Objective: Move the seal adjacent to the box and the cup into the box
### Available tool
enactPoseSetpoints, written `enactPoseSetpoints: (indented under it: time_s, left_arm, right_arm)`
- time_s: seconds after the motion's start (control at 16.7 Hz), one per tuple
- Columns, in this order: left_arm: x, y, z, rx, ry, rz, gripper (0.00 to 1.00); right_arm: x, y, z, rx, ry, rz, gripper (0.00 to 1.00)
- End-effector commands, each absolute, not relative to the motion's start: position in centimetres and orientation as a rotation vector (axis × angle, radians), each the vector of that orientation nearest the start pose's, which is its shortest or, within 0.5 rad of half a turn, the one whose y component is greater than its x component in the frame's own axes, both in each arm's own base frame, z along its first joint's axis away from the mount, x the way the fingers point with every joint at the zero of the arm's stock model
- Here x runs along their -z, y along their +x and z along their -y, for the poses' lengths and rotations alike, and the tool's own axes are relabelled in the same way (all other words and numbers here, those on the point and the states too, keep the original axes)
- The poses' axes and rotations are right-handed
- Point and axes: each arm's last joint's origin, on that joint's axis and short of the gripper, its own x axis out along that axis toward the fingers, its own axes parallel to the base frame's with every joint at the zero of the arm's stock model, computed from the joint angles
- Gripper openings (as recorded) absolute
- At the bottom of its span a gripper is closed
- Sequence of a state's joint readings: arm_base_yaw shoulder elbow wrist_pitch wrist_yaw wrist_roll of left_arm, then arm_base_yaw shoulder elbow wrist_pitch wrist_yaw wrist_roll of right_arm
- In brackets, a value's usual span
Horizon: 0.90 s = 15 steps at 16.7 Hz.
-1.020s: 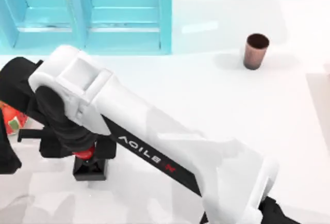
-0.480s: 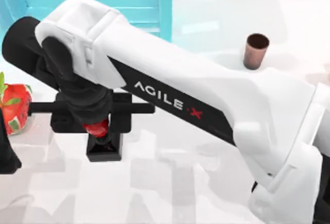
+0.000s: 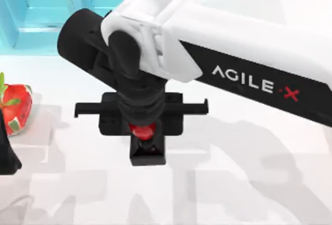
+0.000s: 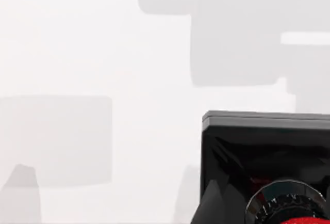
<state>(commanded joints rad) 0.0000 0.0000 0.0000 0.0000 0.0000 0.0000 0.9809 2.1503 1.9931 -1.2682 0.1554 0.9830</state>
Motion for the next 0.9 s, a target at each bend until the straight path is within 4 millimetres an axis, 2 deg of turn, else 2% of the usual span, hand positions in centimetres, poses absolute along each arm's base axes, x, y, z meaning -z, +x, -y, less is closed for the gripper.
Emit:
enactPoseSetpoints:
  time_s: [0.18,0.6,0.72,0.9]
  left_arm:
    - [-16.0,10.6,0.1,0.000,0.000,0.000,1.00]
    - [-16.0,10.6,0.1,0.000,0.000,0.000,1.00]
    - [-16.0,10.6,0.1,0.000,0.000,0.000,1.00]
    - [-16.0,10.6,0.1,0.000,0.000,0.000,1.00]
  right_arm:
    - [-25.2,23.8,-35.2,-0.041,0.050,-1.348,0.00]
    - [-25.2,23.8,-34.9,-0.043,0.045,-1.350,0.00]
    - [-26.0,24.4,-33.1,-0.043,0.049,-1.353,0.00]
    - [-28.0,25.1,-28.0,-0.046,0.066,-1.352,0.00]
